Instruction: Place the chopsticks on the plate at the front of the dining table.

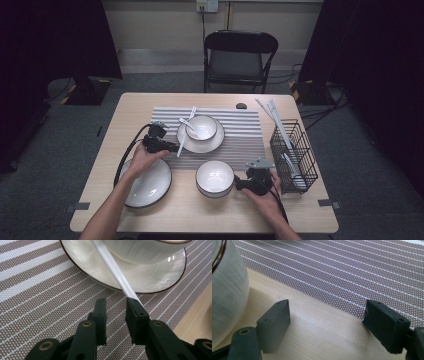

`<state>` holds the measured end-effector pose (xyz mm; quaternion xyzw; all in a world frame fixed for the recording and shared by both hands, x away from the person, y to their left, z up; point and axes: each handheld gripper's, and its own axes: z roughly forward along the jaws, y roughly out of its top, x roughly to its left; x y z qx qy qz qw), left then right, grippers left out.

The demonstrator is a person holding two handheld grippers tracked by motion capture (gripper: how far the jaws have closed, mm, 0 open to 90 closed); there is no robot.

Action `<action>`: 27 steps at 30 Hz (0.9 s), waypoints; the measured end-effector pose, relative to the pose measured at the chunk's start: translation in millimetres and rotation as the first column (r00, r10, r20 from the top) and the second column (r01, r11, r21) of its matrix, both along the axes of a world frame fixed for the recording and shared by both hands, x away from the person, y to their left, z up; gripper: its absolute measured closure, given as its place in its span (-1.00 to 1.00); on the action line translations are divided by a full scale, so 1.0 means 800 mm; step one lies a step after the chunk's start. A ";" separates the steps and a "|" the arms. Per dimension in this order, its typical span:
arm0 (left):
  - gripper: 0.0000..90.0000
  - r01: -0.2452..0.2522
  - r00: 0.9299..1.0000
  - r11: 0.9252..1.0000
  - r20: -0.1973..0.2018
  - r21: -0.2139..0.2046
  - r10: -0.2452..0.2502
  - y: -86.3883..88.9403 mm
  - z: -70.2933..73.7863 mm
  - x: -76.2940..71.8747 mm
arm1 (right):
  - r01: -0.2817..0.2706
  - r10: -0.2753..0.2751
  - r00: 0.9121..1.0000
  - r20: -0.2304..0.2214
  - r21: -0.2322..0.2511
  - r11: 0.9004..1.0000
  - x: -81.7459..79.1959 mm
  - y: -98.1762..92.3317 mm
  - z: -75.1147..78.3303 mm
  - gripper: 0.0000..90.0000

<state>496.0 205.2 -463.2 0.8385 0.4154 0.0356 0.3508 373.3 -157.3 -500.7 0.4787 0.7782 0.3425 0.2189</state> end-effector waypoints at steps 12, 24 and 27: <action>0.54 0.018 1.000 1.000 0.000 -0.002 -0.018 -0.008 0.000 -0.001 | 0.002 -0.002 1.000 -0.001 0.002 1.000 0.000 0.000 0.000 -0.55; 0.39 0.015 1.000 1.000 0.015 -0.011 -0.014 -0.005 0.006 -0.007 | 0.002 -0.002 1.000 -0.001 0.001 1.000 0.000 0.000 0.000 -0.55; 0.28 0.026 0.999 1.000 0.033 -0.008 -0.026 0.000 0.016 -0.013 | 0.002 -0.002 1.000 -0.001 0.001 1.000 0.000 0.000 0.000 -0.54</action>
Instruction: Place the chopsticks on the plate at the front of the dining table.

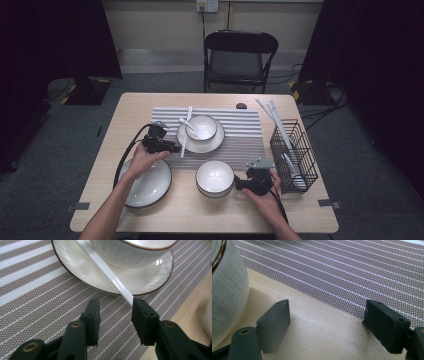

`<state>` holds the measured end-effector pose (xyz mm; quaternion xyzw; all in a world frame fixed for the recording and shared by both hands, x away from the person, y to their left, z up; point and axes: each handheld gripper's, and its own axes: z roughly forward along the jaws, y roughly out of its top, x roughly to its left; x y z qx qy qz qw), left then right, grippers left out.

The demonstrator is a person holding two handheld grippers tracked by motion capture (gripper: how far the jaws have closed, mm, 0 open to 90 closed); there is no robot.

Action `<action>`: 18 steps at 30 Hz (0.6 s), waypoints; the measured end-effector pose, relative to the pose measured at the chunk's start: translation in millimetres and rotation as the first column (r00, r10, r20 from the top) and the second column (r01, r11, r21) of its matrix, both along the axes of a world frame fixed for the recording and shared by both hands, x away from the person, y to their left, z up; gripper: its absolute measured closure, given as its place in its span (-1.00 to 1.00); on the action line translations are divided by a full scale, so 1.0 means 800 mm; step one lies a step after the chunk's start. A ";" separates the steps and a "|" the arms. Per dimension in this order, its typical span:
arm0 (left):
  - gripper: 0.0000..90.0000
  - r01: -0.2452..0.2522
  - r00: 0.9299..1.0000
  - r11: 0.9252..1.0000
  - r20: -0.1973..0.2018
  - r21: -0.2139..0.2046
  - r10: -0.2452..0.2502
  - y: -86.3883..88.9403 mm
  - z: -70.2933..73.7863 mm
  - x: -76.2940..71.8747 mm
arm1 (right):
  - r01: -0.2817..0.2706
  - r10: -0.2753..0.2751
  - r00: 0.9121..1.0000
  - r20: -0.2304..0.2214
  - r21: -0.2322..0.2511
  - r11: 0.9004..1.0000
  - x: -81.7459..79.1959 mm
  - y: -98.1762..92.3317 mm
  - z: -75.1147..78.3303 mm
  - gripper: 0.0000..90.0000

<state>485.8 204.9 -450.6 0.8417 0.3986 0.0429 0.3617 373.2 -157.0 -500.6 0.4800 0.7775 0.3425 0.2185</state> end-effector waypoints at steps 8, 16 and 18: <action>0.00 -0.022 0.999 0.999 0.028 -0.038 0.024 0.019 0.008 -0.019 | 0.003 -0.003 1.000 0.000 0.001 1.000 0.000 0.000 0.000 -0.55; -0.21 0.009 0.999 0.999 0.041 -0.043 -0.007 0.010 0.008 -0.037 | 0.007 -0.007 1.000 0.000 0.000 1.000 0.000 0.001 0.000 -0.55; -0.23 0.020 0.999 1.000 0.033 -0.018 -0.020 0.005 0.004 -0.038 | 0.006 -0.006 1.000 0.001 -0.001 1.000 0.000 0.001 0.000 -0.55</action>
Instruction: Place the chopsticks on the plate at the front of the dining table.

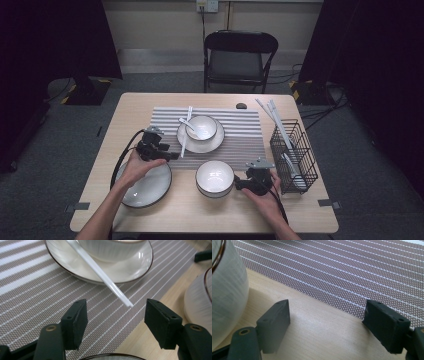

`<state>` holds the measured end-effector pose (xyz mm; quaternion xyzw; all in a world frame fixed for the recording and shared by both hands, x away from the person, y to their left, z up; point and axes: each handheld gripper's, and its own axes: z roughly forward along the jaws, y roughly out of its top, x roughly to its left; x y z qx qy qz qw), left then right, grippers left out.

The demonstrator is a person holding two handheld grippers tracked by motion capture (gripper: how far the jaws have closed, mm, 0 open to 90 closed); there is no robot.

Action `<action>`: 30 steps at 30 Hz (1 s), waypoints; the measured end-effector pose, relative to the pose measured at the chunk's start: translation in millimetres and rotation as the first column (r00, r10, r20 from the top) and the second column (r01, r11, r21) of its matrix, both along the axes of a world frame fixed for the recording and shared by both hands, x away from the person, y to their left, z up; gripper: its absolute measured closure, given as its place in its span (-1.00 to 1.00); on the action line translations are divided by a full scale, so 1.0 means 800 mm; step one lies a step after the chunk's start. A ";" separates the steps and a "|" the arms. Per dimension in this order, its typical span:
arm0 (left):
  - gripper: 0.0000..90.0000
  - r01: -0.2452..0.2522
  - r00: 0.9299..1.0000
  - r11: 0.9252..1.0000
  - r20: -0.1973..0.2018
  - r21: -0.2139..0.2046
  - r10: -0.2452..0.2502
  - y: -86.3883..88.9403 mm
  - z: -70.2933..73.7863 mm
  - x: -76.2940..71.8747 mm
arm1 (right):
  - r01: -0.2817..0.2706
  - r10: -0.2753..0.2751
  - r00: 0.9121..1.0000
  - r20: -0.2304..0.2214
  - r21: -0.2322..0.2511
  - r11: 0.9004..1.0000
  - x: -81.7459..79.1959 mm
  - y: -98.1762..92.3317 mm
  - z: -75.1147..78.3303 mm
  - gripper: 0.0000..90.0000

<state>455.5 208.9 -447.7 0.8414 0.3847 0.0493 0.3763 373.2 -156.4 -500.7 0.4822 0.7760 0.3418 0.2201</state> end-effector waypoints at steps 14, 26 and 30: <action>-0.25 0.061 0.998 0.991 -0.013 0.116 -0.060 -0.026 -0.019 0.001 | 0.000 0.000 1.000 0.000 0.000 1.000 0.000 0.000 0.000 -0.55; -0.17 0.025 0.999 0.992 -0.026 0.124 -0.022 -0.021 -0.026 0.013 | -0.001 0.001 1.000 0.000 0.000 1.000 0.000 0.000 0.000 -0.55; -0.16 0.023 0.999 0.991 -0.032 0.129 -0.019 -0.022 -0.028 0.014 | 0.001 -0.001 1.000 -0.001 0.001 1.000 0.000 0.000 0.000 -0.55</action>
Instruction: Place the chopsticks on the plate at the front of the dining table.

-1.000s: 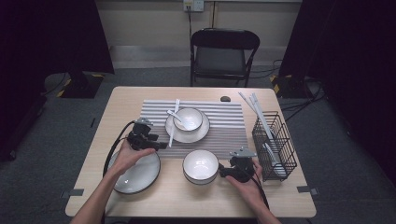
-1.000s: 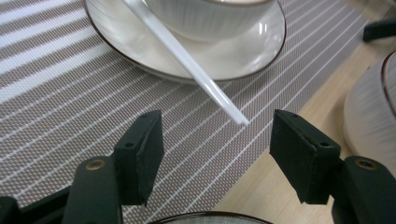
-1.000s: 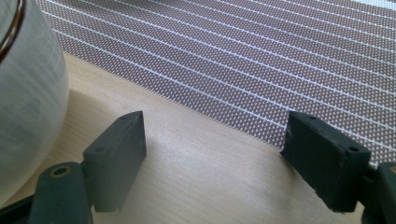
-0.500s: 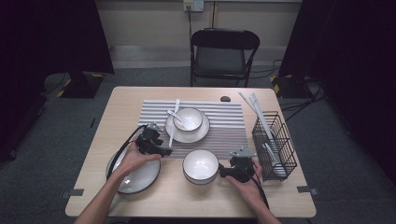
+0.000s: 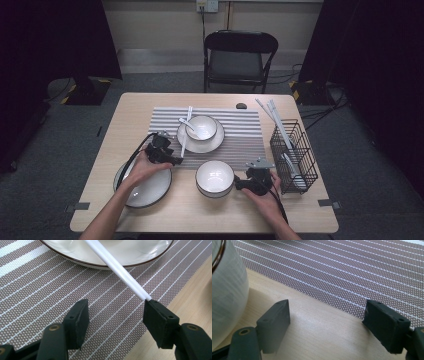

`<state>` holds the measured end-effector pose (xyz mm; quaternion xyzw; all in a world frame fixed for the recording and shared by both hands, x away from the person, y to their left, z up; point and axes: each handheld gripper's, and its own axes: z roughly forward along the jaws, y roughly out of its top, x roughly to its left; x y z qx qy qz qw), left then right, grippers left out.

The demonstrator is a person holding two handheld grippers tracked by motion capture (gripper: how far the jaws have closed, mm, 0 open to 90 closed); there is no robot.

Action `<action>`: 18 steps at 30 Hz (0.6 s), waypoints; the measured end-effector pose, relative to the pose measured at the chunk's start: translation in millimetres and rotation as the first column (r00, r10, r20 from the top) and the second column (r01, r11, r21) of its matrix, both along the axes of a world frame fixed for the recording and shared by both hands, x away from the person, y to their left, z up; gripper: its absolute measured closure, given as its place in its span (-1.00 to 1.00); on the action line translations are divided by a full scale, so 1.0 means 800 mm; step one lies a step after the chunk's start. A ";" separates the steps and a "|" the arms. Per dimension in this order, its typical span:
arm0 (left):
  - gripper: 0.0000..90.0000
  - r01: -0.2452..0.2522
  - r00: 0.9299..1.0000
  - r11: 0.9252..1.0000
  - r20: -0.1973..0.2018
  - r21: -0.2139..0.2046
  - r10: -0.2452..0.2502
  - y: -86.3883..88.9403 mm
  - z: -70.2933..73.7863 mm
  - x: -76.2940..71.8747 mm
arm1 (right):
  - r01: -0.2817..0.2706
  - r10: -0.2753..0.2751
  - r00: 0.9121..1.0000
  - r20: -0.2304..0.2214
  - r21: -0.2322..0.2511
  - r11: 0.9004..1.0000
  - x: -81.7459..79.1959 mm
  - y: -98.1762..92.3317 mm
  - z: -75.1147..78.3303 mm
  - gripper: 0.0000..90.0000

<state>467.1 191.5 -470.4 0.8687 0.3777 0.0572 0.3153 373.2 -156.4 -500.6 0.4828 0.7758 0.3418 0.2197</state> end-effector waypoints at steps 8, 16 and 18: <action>-0.17 -0.004 1.000 1.000 -0.002 -0.010 0.004 0.002 0.000 0.002 | -0.001 0.001 1.000 0.000 0.000 1.000 0.000 0.000 0.000 -0.55; -0.17 -0.014 1.000 1.000 0.002 -0.005 0.014 0.005 0.004 0.002 | 0.000 0.000 1.000 0.000 0.000 1.000 0.000 0.000 0.000 -0.55; -0.17 0.001 1.000 1.000 0.000 -0.010 -0.001 0.004 0.004 0.000 | -0.001 0.001 1.000 0.000 0.000 1.000 0.000 0.000 0.000 -0.55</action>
